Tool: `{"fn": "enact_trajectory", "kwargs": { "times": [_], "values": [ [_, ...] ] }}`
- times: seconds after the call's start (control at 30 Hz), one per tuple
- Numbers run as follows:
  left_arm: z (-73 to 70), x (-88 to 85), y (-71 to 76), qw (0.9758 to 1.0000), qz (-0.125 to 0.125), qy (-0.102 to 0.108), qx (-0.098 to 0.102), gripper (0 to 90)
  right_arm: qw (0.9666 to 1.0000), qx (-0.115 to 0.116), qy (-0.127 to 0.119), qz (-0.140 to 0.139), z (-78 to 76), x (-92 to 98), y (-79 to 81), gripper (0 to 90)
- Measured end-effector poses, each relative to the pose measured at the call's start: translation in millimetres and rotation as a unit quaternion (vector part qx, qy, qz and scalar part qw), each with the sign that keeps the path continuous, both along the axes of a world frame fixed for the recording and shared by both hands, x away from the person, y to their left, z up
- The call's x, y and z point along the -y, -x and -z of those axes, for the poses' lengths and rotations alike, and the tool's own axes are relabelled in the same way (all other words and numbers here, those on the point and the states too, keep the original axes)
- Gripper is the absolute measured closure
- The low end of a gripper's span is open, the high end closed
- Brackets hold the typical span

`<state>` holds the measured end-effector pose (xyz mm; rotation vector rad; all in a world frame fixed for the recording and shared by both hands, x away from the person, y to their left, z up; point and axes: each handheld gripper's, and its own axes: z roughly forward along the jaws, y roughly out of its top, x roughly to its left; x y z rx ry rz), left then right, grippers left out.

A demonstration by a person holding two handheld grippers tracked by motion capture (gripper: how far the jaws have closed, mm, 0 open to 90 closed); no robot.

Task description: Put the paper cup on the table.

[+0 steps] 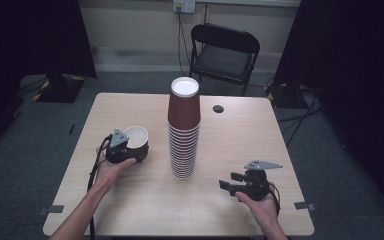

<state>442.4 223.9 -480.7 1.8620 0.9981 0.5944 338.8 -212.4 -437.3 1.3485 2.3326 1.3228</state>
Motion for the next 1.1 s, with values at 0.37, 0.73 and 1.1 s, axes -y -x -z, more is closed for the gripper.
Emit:
{"fn": "enact_trajectory", "kwargs": {
  "times": [0.37,0.73,1.1],
  "values": [
    [6.4,-1.1,-0.5,0.9993,0.000,-0.003,-0.037,15.4,1.0000,0.002,-0.004,-0.001,0.1,0.7,0.5,37.1],
    [6.4,-8.3,11.3,0.9983,-0.007,-0.035,-0.045,15.8,0.9997,0.017,-0.015,0.006,-3.3,5.6,2.9,34.7],
    [-7.1,-23.9,31.4,0.9988,-0.011,-0.022,-0.042,15.8,0.9993,0.030,-0.017,0.012,-1.0,8.8,1.1,29.2]
  ]
}}
